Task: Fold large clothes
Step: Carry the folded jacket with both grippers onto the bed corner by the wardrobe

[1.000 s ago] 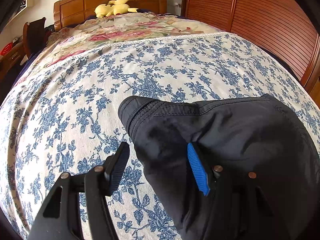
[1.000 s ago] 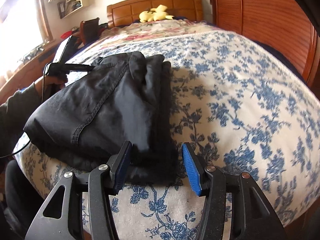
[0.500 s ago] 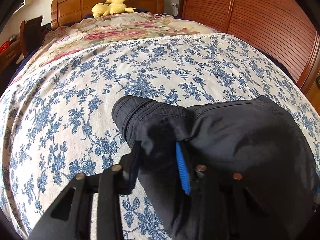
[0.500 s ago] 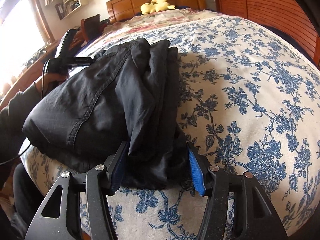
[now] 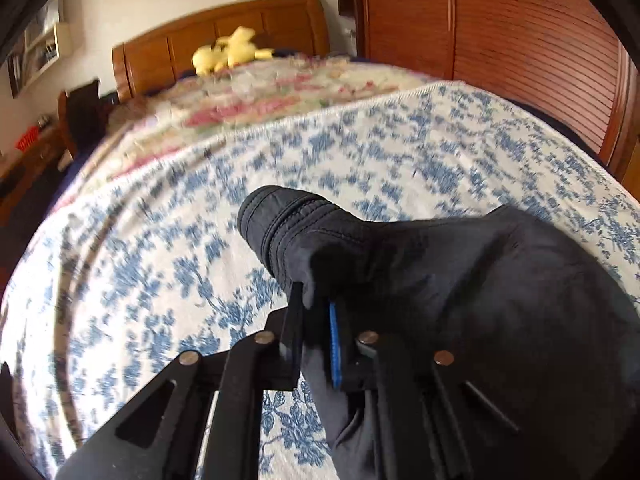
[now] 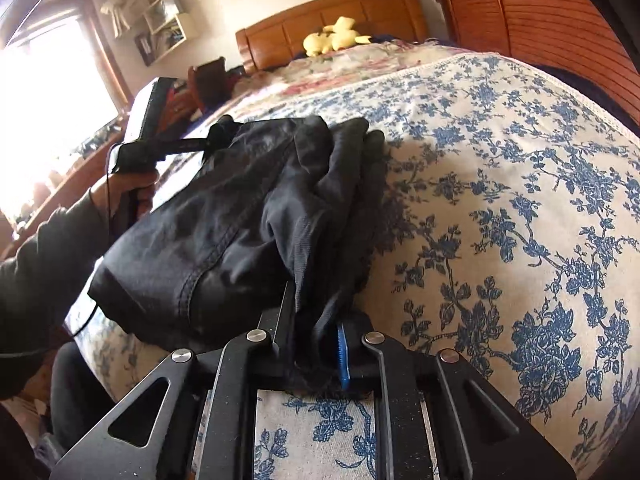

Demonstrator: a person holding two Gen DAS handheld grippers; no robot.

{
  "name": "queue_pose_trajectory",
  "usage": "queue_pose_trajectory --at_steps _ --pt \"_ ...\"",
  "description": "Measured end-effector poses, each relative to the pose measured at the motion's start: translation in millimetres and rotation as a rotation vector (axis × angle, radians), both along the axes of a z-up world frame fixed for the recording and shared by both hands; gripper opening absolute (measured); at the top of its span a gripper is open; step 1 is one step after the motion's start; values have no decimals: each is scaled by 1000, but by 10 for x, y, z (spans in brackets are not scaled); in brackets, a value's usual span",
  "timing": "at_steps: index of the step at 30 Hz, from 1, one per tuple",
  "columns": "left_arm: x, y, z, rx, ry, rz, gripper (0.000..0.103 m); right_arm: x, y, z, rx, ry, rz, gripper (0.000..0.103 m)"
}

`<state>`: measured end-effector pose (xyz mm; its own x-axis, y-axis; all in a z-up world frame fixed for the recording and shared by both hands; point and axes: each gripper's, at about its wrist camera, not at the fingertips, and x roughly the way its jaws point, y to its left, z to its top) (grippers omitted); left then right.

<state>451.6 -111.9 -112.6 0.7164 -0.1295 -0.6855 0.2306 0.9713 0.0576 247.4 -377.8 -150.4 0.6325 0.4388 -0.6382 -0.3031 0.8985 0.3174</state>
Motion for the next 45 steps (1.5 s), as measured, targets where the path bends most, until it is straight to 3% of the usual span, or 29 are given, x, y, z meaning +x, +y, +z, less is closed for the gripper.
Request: queue_pose_trajectory --at_steps 10,15,24,32,35,41,42,45 --pt "-497 -562 676 65 -115 -84 7 -172 -140 426 41 -144 -3 10" --pt "-614 -1063 882 50 -153 -142 7 -243 -588 650 20 -207 -83 9" --pt "-550 -2683 1132 -66 -190 -341 7 -525 -1846 1205 -164 -289 -301 9" --pt "-577 -3978 1234 -139 -210 -485 0 -809 -2727 1411 -321 -288 -497 9" --pt "-559 -4167 1298 -160 -204 -510 0 -872 -2914 1337 -351 -257 -556 9" --pt "-702 -4117 1259 -100 -157 -536 0 -819 -3112 1003 -406 -146 -608 12" --pt "-728 -4055 1249 -99 -141 -533 0 -824 -3126 977 -413 -138 -625 14" --pt "-832 -3853 1204 -103 -111 -544 0 -838 -3150 1011 -422 -129 -686 33"
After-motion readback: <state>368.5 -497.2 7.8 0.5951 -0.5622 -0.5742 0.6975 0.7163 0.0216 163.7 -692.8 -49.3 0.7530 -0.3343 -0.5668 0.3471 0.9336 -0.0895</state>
